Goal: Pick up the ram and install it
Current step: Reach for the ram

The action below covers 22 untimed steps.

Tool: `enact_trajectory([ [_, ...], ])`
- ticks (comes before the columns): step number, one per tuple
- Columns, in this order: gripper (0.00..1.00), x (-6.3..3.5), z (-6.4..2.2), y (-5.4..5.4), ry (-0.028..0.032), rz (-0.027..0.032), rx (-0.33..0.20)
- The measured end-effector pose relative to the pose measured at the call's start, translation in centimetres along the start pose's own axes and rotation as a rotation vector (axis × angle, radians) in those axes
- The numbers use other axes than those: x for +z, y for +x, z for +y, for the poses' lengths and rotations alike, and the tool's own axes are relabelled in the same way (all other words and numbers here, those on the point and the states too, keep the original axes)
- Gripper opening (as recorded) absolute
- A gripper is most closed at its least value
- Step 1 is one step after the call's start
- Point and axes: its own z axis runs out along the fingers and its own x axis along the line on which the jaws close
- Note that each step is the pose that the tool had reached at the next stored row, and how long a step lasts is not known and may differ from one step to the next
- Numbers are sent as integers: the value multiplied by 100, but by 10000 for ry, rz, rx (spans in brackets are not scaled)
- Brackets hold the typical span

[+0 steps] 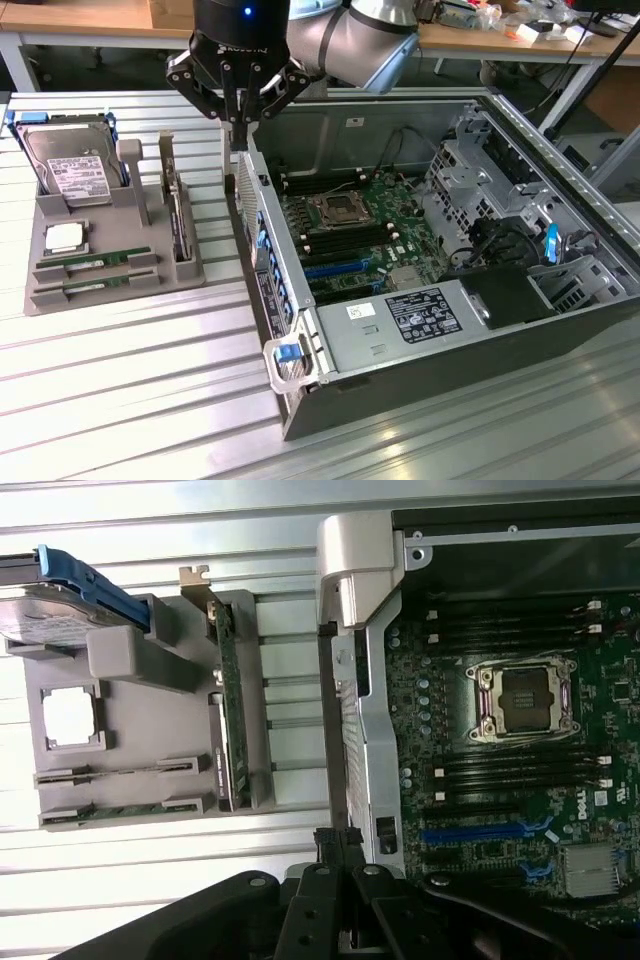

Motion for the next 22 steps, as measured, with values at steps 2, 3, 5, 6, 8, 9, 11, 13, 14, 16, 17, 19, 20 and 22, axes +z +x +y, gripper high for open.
enact_trajectory([
  [2, 11, -1, -2, 32, 0, 0, 0],
  [3, 11, -1, -4, 47, 1, 0, 0],
  [5, 11, -2, -5, 73, 1, 0, 1],
  [6, 11, -2, -7, 89, -1, -1, 1],
  [8, 11, -3, -8, 103, 0, 0, 0],
  [9, 11, -3, -9, 117, 1, 0, 0],
  [11, 11, -4, -11, 143, 0, 0, 0],
  [13, 11, -4, -13, 171, 0, 0, 0],
  [14, 11, -5, -14, 190, 0, -1, 0],
  [16, 11, -5, -17, 219, 0, 0, 1],
  [17, 11, -6, -17, 229, 0, 0, 0],
  [19, 11, -7, -19, 257, 0, 0, 1],
  [20, 11, -7, -21, 276, 0, -1, 1],
  [22, 11, -9, -25, 328, 0, 0, 1],
])
